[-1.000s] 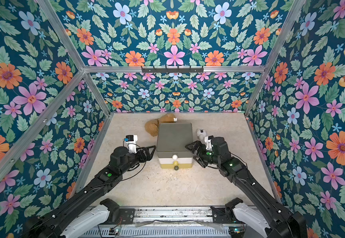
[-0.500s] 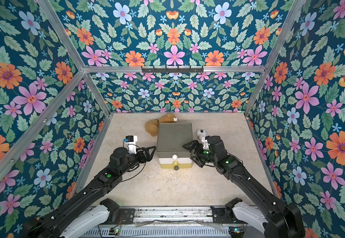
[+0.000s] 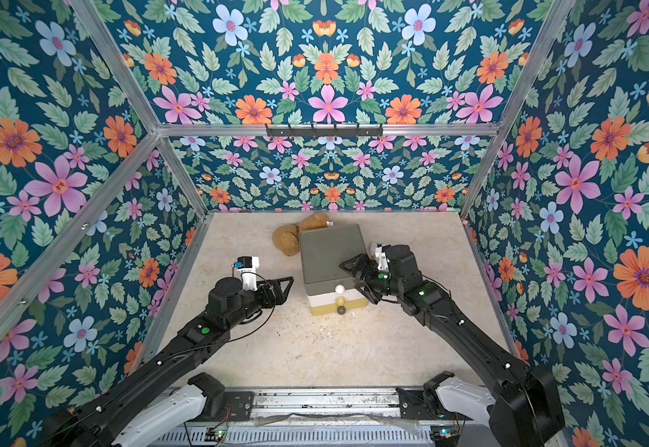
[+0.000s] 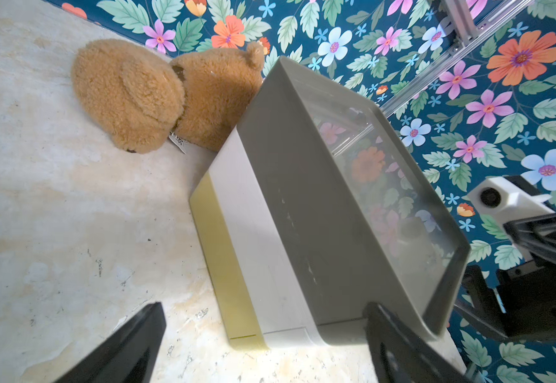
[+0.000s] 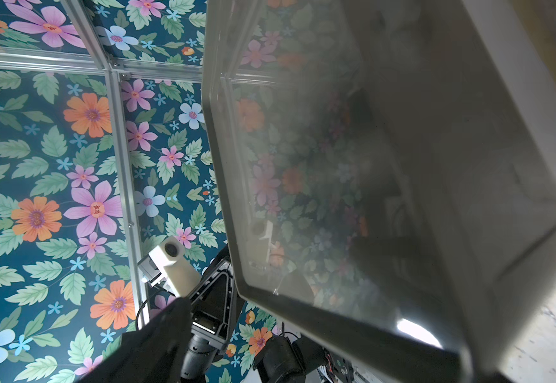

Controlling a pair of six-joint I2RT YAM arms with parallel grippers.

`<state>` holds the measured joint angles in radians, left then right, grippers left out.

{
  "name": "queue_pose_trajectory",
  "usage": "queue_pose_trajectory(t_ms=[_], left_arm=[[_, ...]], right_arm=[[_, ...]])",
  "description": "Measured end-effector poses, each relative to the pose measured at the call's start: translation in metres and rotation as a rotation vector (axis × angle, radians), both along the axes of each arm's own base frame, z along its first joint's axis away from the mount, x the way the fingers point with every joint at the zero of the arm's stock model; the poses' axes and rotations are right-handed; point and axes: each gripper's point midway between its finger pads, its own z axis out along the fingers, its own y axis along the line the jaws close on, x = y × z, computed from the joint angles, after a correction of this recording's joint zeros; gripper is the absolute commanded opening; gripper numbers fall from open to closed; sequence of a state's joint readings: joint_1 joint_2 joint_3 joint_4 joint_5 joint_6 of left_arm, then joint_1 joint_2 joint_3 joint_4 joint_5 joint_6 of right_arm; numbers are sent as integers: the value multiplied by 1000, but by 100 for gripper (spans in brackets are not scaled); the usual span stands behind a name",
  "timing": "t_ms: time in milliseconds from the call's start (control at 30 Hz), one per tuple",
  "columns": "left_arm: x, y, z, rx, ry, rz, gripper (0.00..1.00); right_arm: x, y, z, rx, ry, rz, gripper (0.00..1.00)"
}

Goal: Take the keys out of the drawer
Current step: Adjust the storage box at the center of the board.

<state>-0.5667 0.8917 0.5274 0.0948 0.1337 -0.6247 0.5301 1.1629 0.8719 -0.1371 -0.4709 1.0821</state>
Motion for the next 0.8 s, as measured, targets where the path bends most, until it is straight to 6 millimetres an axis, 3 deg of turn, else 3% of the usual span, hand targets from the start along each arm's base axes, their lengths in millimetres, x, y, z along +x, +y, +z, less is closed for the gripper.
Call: queue_pose_trajectory(t_ms=[800], left_arm=[[-2, 0, -6, 37, 19, -12, 99]], right_arm=[[26, -6, -1, -102, -75, -14, 99]])
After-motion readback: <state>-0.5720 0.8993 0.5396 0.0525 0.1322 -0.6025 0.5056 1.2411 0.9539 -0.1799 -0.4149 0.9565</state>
